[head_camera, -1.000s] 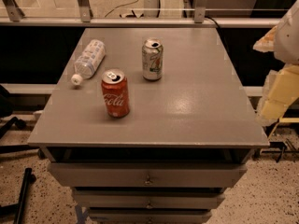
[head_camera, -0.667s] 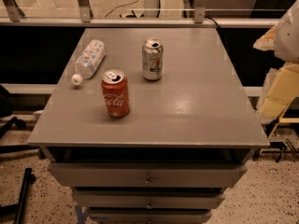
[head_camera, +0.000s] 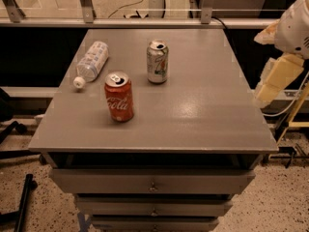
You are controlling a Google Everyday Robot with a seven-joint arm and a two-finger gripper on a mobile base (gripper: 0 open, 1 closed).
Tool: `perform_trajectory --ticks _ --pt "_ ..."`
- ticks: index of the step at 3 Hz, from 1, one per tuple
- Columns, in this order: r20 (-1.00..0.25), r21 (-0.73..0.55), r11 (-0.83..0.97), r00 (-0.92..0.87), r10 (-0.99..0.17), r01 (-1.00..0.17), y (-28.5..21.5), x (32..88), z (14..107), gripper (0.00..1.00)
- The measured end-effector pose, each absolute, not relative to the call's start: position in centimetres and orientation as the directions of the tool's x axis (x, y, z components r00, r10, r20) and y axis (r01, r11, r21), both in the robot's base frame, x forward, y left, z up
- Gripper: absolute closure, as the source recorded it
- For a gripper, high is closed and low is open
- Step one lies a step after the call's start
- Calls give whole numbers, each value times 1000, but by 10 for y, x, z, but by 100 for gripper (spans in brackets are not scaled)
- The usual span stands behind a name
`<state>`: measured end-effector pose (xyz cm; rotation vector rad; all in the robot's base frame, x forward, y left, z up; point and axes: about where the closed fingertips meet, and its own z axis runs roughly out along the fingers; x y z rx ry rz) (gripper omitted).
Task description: Knock 7up can over
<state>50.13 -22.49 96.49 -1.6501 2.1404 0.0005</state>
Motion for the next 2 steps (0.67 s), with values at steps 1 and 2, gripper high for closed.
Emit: perform_trajectory --ticks 1,2 --pt "-337 -259 290 -195 -921 -921 -225 501 965 0" --pt "-376 -276 292 -176 -910 -916 -219 522 960 0"
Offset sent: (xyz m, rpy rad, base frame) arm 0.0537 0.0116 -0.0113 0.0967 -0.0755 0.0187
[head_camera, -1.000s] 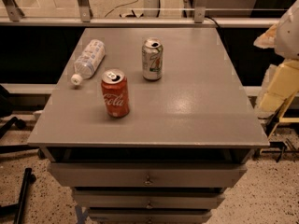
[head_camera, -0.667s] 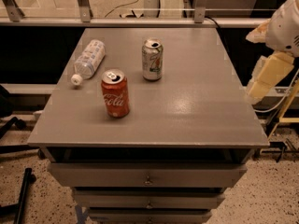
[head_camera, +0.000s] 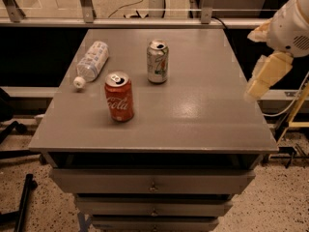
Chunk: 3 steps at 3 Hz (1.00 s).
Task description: Knock 7up can over
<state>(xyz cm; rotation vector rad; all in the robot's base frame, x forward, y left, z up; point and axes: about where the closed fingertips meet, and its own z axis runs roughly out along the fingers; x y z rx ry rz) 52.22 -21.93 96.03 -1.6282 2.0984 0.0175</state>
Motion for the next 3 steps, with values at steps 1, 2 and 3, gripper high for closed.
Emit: perform_trajectory --ticks 1,2,3 --pt "-432 -291 266 -122 -893 -919 -208 561 956 0" --pt "-516 -312 237 -45 -855 -920 -182 600 961 0" --pt "-624 -313 230 18 -781 -921 -144 633 965 0"
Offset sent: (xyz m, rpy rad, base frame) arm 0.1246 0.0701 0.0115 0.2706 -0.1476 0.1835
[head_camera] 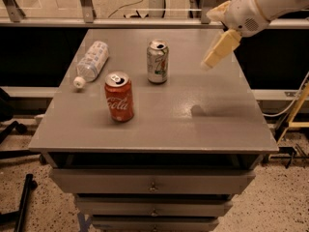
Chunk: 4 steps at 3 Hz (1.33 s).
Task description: Knock 7up can over
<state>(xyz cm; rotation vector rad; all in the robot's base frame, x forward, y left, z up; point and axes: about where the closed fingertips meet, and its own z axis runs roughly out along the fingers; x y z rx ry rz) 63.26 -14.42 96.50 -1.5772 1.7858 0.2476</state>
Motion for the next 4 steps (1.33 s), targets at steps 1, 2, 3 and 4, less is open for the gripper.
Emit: perform_trajectory --ticks 1,2,3,4 --pt "-705 -258 227 22 -709 -939 -100 649 962 0" --pt "-729 -211 200 18 -684 -957 -70 646 958 0" --pt "-737 -151 187 -16 -676 -971 -47 643 945 0" --pt "-745 -136 223 -49 -665 -965 -43 650 933 0"
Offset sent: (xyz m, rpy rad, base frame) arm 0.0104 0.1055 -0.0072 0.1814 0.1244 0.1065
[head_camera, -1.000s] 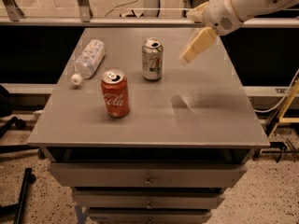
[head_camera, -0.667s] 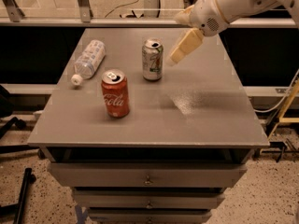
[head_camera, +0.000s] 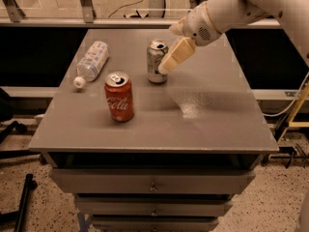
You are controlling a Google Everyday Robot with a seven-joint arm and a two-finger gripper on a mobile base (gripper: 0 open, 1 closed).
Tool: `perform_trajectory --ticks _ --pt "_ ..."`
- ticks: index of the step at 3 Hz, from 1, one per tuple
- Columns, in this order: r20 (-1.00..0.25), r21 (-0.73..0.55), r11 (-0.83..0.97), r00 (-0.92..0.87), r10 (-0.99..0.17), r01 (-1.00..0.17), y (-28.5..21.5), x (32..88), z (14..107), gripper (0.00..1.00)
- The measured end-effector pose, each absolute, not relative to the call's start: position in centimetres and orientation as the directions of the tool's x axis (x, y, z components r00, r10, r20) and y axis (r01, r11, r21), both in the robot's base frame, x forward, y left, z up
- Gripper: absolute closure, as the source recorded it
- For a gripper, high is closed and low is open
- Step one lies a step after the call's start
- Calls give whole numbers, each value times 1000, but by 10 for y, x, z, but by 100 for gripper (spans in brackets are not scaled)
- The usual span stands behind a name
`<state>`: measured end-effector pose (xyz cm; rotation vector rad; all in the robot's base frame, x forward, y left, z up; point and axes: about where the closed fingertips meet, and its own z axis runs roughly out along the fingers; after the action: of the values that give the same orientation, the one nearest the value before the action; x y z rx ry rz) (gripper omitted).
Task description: Knock 7up can over
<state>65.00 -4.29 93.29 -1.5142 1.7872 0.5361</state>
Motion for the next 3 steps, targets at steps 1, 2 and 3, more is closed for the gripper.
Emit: perform_trajectory --ticks 1,2,3 --pt "-742 -147 258 -66 -667 -955 -49 660 927 0" --pt "-758 -149 280 -72 -648 -948 -51 670 923 0" --pt "-772 -149 270 -58 -634 -951 -44 677 920 0"
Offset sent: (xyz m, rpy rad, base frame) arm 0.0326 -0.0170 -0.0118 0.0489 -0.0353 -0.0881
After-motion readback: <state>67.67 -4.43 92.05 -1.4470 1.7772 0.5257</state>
